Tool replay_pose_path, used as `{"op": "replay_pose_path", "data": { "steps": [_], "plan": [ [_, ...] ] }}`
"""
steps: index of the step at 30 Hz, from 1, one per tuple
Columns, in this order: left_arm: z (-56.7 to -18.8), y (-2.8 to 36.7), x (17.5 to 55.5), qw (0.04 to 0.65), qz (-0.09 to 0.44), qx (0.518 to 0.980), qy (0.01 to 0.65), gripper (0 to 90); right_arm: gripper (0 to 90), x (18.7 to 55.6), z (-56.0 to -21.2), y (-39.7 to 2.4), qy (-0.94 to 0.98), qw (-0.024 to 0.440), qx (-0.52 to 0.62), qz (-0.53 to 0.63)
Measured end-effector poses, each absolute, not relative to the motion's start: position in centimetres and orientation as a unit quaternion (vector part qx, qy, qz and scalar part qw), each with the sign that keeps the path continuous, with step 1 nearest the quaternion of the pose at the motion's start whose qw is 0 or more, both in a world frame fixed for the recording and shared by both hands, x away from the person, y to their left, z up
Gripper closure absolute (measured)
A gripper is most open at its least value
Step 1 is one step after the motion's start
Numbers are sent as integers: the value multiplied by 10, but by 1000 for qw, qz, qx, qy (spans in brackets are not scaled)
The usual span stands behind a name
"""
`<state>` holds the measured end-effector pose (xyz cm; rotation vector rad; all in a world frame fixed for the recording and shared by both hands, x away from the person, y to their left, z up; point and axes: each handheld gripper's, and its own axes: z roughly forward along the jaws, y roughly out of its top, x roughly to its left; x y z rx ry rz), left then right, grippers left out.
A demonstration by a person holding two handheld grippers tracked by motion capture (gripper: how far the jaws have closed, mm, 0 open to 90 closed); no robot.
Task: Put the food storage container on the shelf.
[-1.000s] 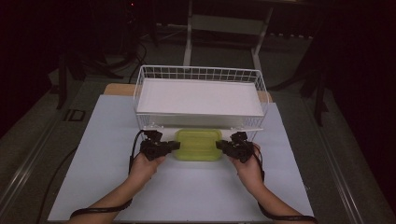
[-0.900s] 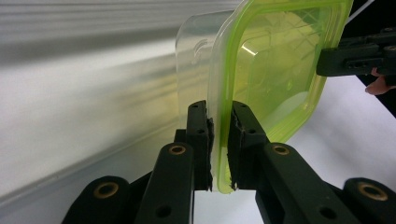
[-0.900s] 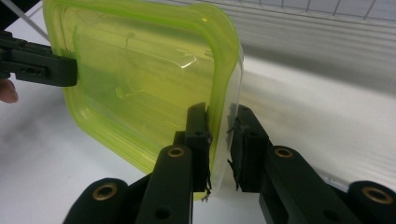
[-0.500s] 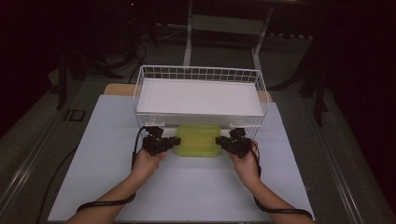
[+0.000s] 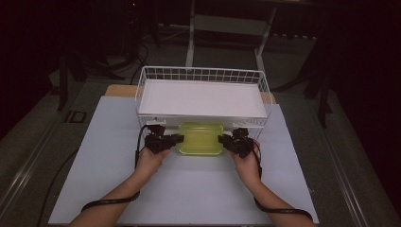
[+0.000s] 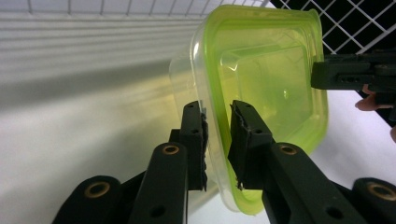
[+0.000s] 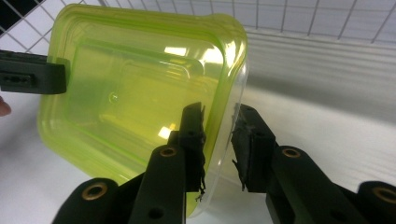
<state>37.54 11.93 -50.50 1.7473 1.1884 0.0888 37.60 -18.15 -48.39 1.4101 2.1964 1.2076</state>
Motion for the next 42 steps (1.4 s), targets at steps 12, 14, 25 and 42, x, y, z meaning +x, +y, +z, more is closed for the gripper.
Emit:
{"op": "replay_pose_path", "data": {
  "steps": [12,14,25,42],
  "plan": [
    [-512,119,383,506,58,707,491,693,683,384,-489,-178,738,134,508,424],
    [-512,118,383,503,70,714,483,677,669,385,-490,-178,736,135,509,426],
    [-516,118,393,495,72,720,480,583,641,388,-494,-173,747,182,485,416],
    [-500,118,373,502,90,715,478,504,553,363,-482,-168,759,200,442,434]
  ]
}}
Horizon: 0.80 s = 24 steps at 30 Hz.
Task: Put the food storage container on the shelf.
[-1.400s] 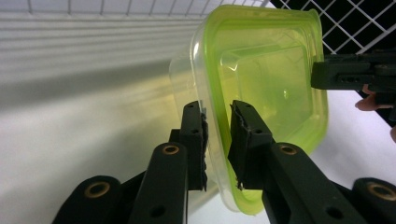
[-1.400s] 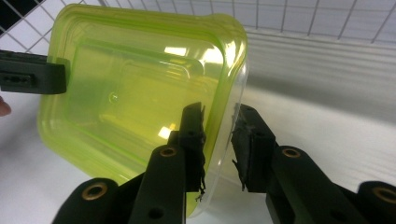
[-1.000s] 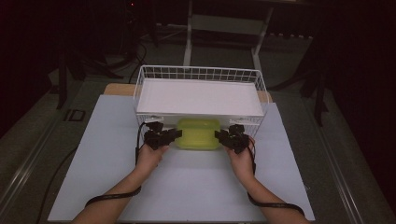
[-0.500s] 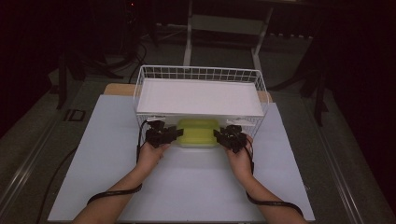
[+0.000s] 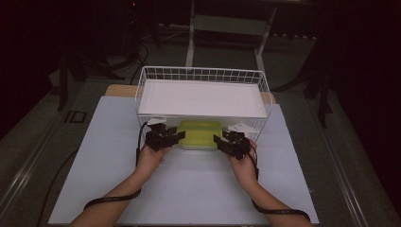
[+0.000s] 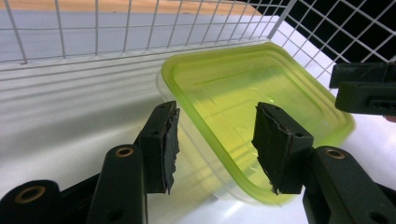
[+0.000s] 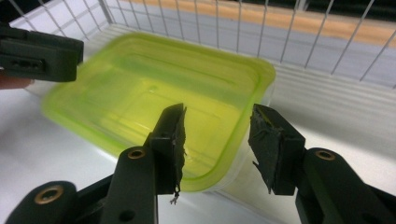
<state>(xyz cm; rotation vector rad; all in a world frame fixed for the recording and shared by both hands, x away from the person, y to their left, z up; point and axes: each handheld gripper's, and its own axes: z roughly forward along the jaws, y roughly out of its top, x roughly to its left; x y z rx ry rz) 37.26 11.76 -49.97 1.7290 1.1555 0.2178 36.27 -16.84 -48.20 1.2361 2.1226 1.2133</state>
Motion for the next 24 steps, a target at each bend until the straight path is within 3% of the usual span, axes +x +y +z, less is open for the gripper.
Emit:
{"op": "replay_pose_path", "data": {
  "steps": [7,9,15,24],
  "plan": [
    [-489,124,351,504,94,727,457,504,595,343,-470,-159,767,181,422,448],
    [-487,126,344,502,93,730,455,503,671,339,-468,-156,770,170,416,452],
    [-486,133,322,509,71,744,426,320,881,327,-467,-142,796,151,388,440],
    [-492,140,296,539,93,739,394,145,899,321,-480,-128,806,128,385,431]
  ]
}}
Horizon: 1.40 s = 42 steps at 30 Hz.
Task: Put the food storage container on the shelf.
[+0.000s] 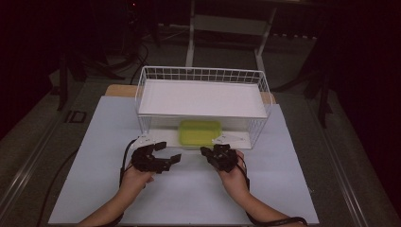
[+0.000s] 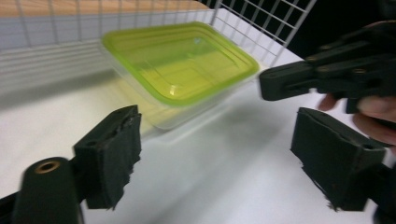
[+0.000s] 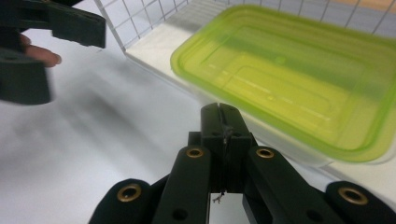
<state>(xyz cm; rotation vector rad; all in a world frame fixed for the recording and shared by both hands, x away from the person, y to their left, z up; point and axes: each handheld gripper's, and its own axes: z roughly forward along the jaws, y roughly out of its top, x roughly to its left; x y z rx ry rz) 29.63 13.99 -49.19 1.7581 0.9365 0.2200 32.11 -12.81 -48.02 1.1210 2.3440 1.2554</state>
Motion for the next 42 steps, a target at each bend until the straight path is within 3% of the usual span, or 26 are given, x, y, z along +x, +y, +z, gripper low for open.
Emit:
{"op": "replay_pose_path", "data": {
  "steps": [4,6,7,17,42],
  "plan": [
    [-496,141,295,548,79,735,393,112,899,324,-487,-124,810,129,387,421],
    [-497,141,295,536,86,739,400,15,900,327,-491,-122,812,129,388,416],
    [-497,141,295,533,93,739,402,7,899,328,-493,-120,811,126,391,417],
    [-502,146,294,549,110,728,396,8,900,343,-511,-113,812,124,403,403],
    [-510,139,294,540,108,746,374,8,899,389,-512,-112,789,164,437,399]
  ]
}}
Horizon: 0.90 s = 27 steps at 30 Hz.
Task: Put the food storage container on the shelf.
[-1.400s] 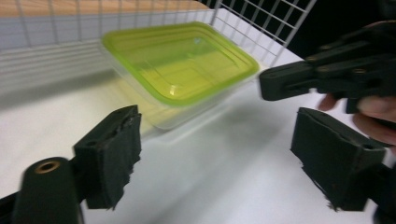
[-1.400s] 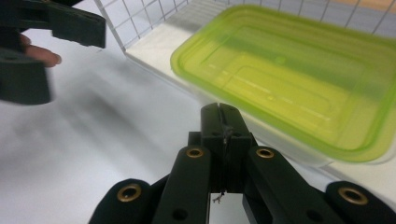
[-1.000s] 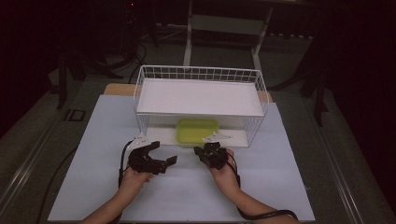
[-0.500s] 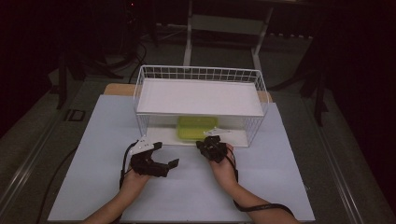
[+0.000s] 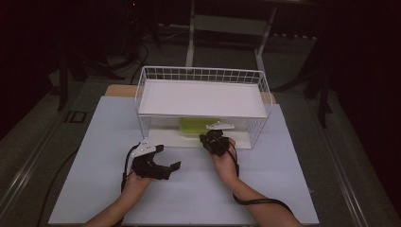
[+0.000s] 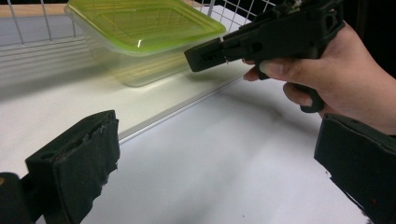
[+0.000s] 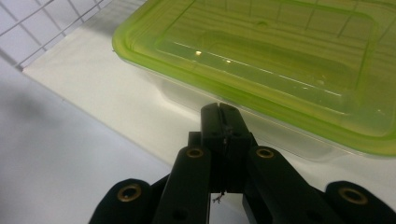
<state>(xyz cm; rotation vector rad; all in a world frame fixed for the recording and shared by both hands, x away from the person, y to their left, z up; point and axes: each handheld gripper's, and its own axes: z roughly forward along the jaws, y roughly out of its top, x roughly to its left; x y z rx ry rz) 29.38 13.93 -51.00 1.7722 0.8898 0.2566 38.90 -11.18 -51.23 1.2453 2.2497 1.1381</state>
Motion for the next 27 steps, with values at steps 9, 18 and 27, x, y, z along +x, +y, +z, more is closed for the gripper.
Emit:
{"op": "replay_pose_path", "data": {
  "steps": [9,18,27],
  "plan": [
    [-508,146,295,543,114,739,382,8,899,395,-513,-111,782,162,451,398],
    [-508,146,295,542,114,740,383,8,896,402,-515,-110,779,157,455,401],
    [-505,146,294,543,122,738,381,8,872,391,-511,-108,786,159,438,406]
  ]
}}
